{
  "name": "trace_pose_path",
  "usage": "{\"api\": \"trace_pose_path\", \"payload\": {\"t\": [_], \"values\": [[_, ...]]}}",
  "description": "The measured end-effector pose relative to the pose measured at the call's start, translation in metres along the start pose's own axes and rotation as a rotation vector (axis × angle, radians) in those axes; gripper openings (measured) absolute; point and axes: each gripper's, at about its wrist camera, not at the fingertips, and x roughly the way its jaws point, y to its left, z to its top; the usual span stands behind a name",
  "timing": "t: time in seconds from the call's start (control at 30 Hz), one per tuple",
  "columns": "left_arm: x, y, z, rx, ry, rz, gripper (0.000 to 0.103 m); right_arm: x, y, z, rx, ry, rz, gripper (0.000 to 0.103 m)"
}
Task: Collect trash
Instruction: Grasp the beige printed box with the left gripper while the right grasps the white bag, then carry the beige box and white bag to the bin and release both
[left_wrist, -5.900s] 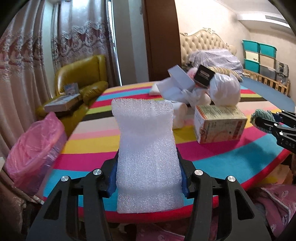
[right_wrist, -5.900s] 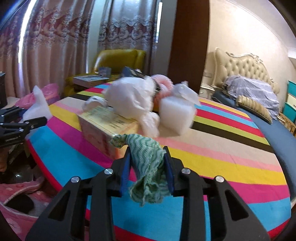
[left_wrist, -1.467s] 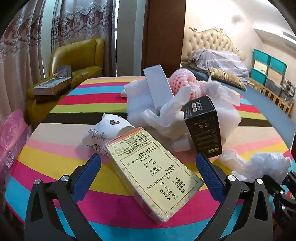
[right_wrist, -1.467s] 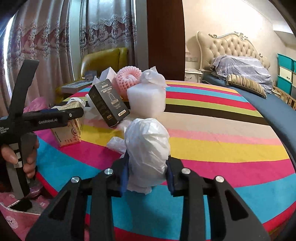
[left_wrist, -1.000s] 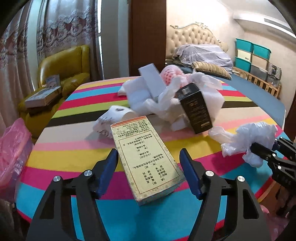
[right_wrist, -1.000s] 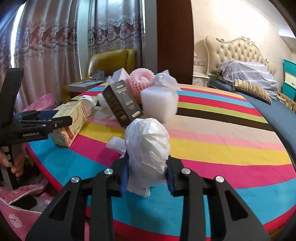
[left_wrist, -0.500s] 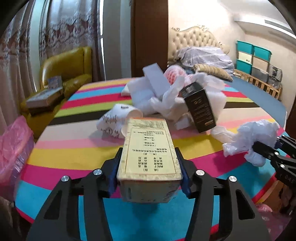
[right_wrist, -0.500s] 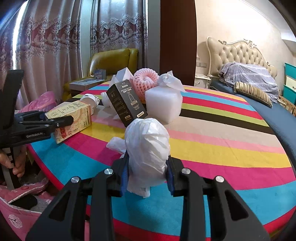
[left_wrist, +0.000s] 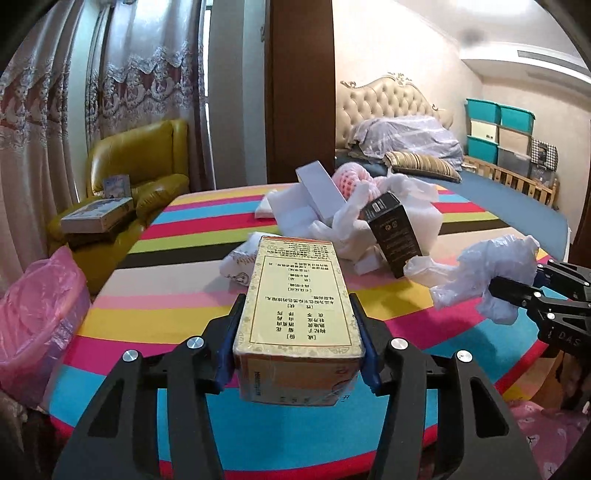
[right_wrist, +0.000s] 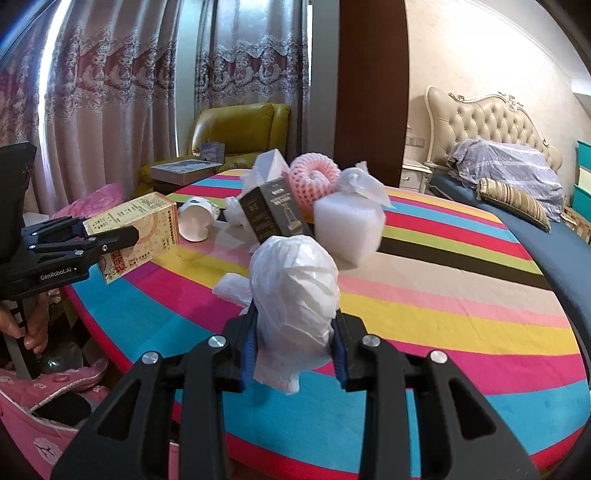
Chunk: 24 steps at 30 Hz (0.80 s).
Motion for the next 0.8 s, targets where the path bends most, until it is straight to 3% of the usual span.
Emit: {"api": "trace_pose_path", "payload": {"t": [0.3,0.8], "values": [[-0.025,0.019,0.002,-0.010,-0.086,0.046,0.051,0.005,0.034,0.027,-0.087,-0.016,0.060,0.032],[-0.065,0.098,-0.013,-0.119,-0.121,0.194,0.051,0.032,0.117,0.060,-0.277,-0.016,0.159,0.032]]}}
